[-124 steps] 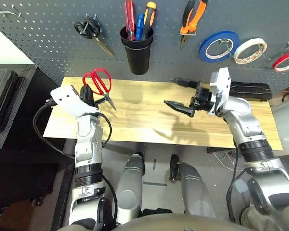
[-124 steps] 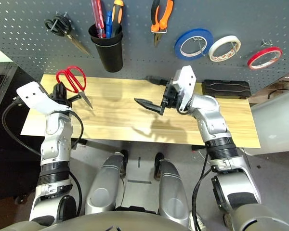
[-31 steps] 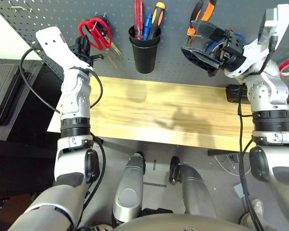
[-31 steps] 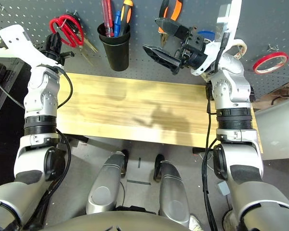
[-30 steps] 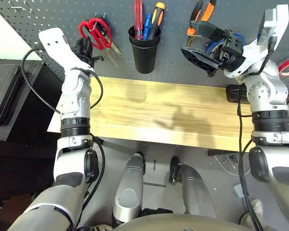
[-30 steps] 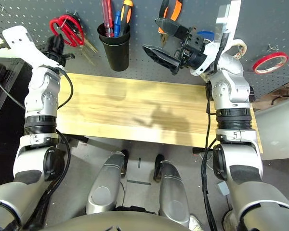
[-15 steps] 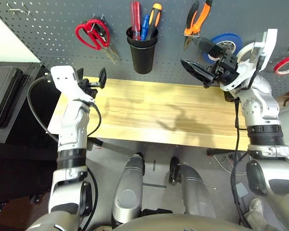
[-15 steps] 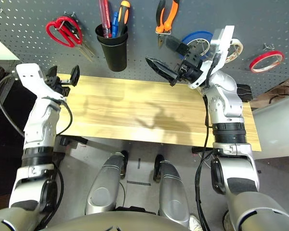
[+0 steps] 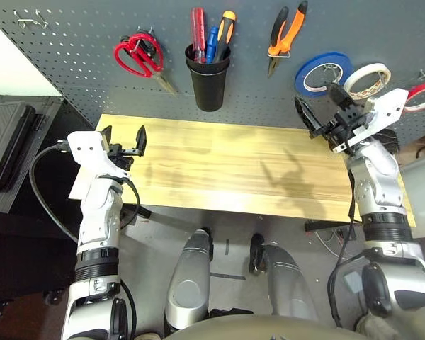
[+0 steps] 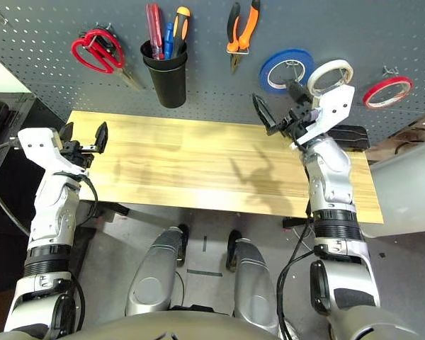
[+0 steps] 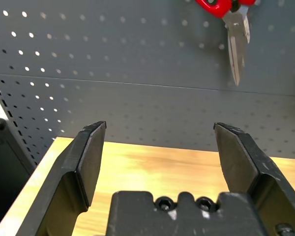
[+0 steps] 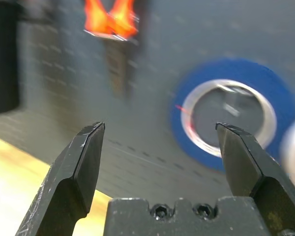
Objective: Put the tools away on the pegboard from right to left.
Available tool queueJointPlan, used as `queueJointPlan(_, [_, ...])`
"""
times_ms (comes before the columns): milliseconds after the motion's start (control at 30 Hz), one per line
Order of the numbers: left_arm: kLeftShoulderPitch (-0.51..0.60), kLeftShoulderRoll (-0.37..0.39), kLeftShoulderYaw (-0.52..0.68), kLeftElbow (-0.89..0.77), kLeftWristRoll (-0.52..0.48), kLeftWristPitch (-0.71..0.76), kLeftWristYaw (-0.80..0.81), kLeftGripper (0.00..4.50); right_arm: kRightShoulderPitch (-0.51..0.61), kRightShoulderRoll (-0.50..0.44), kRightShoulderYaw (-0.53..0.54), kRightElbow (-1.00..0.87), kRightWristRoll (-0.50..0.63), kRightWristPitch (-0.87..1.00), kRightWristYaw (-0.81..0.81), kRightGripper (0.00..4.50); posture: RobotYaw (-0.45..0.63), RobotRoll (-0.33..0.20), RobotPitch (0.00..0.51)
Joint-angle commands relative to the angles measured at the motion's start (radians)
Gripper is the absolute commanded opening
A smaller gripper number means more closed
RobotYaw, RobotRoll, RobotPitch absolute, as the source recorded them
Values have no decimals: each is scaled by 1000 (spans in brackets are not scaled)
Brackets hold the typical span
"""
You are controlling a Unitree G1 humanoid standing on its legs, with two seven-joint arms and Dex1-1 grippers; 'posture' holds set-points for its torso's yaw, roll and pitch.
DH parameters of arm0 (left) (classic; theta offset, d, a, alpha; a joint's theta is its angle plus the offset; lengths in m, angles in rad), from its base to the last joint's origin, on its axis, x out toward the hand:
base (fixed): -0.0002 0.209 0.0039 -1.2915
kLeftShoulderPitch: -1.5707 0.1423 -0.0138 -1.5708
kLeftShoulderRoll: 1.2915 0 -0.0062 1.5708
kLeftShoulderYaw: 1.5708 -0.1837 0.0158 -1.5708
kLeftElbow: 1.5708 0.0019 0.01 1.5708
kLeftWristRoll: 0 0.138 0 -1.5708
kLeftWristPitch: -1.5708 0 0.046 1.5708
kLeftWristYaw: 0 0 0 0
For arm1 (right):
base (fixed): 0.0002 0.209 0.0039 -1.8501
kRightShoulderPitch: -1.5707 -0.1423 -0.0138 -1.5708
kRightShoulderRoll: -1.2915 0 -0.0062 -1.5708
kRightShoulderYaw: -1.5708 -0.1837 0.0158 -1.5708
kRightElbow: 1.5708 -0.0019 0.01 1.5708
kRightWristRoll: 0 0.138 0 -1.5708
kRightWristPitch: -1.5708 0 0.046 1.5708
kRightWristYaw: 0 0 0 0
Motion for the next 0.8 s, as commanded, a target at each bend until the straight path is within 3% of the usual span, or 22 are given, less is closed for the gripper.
queueJointPlan(33, [20, 11, 16, 63, 11, -72, -16, 4484, 31, 3, -47, 76, -49, -74, -111, 4500, 194, 0, 207])
queueJointPlan(433, [-26, 47, 35, 210, -12, -199, -83, 4484, 49, -9, -98, 275, -115, -217, -330, 4500, 175, 0, 191])
queueJointPlan(800, [-65, 74, 53, 277, -48, -224, -158, 4484, 43, -21, -102, 362, -113, -271, -373, 4500, 165, 0, 195])
